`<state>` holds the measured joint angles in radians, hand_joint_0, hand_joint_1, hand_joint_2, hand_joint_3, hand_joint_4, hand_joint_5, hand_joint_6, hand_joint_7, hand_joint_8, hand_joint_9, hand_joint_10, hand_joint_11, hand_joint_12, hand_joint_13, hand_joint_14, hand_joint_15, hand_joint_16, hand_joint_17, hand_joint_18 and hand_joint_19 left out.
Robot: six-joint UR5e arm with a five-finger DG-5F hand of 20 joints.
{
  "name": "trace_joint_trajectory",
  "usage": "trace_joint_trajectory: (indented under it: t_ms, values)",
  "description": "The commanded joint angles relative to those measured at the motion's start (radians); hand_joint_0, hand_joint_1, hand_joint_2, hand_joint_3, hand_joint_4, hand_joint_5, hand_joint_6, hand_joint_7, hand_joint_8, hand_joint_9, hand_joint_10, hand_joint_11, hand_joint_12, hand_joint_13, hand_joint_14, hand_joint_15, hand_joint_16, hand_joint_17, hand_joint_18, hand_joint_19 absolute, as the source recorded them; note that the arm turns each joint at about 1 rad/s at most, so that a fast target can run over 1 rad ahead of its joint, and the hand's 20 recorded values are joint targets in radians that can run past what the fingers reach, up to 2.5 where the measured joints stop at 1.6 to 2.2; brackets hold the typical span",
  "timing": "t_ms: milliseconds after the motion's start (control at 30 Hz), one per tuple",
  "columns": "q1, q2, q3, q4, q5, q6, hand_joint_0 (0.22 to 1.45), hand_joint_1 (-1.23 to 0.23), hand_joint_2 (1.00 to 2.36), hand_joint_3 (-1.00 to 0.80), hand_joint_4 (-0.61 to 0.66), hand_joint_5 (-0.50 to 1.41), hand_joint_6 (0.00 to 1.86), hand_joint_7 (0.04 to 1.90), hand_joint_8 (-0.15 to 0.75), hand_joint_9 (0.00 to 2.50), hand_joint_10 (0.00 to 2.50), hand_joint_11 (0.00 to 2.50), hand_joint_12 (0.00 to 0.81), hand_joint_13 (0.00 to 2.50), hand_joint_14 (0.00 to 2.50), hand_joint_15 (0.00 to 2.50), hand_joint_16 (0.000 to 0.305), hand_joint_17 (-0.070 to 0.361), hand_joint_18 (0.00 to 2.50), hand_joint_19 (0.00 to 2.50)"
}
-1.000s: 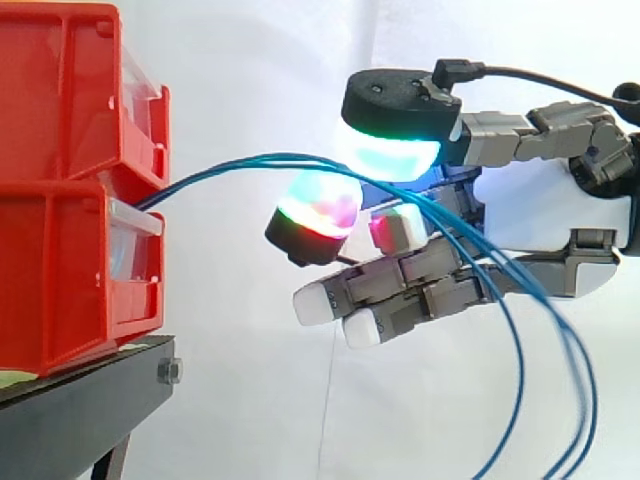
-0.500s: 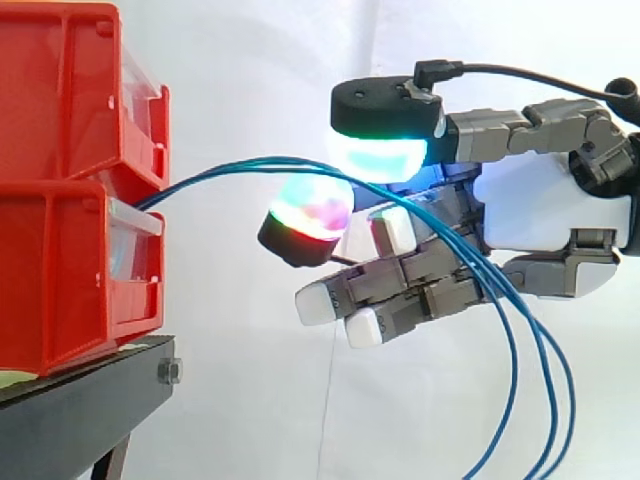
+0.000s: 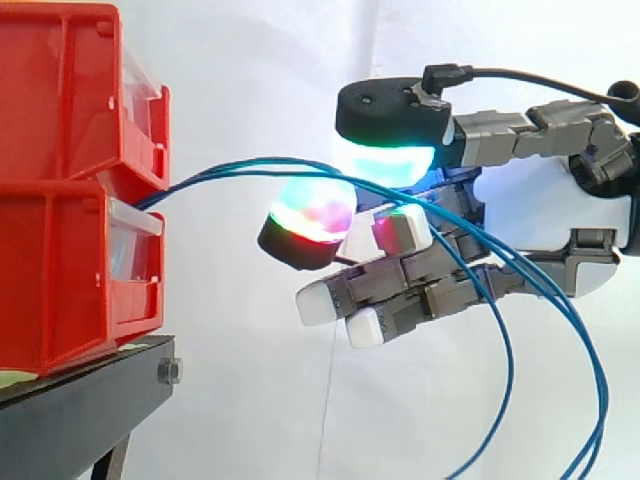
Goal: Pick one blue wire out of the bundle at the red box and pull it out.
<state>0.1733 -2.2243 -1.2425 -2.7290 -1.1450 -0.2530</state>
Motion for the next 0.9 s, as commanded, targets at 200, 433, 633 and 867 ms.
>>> trace_joint_trajectory:
  t_ms: [200, 433, 633, 867]
  values:
    - [0.0, 0.0, 0.0, 0.0, -0.001, 0.0, 0.64, -0.76, 1.0, -0.02, 0.45, -0.05, 0.54, 1.23, 0.278, 1.2, 0.02, 0.6, 0.407, 0.67, 0.01, 0.35, 0.068, 0.153, 0.57, 0.54]
    - [0.0, 0.0, 0.0, 0.0, -0.001, 0.0, 0.72, -0.68, 1.0, -0.01, 0.46, -0.04, 0.5, 1.11, 0.236, 1.25, 0.02, 0.56, 0.365, 0.69, 0.02, 0.37, 0.059, 0.132, 0.54, 0.58]
    - [0.0, 0.0, 0.0, 0.0, -0.001, 0.0, 0.77, -0.7, 1.01, -0.08, 0.35, -0.04, 0.5, 1.13, 0.218, 1.22, 0.02, 0.6, 0.341, 0.66, 0.02, 0.38, 0.053, 0.118, 0.46, 0.62]
    - [0.0, 0.0, 0.0, 0.0, -0.001, 0.0, 0.74, -0.87, 1.01, -0.32, 0.27, -0.08, 0.51, 1.24, 0.222, 1.12, 0.03, 0.76, 0.346, 0.63, 0.02, 0.38, 0.053, 0.119, 0.5, 0.53]
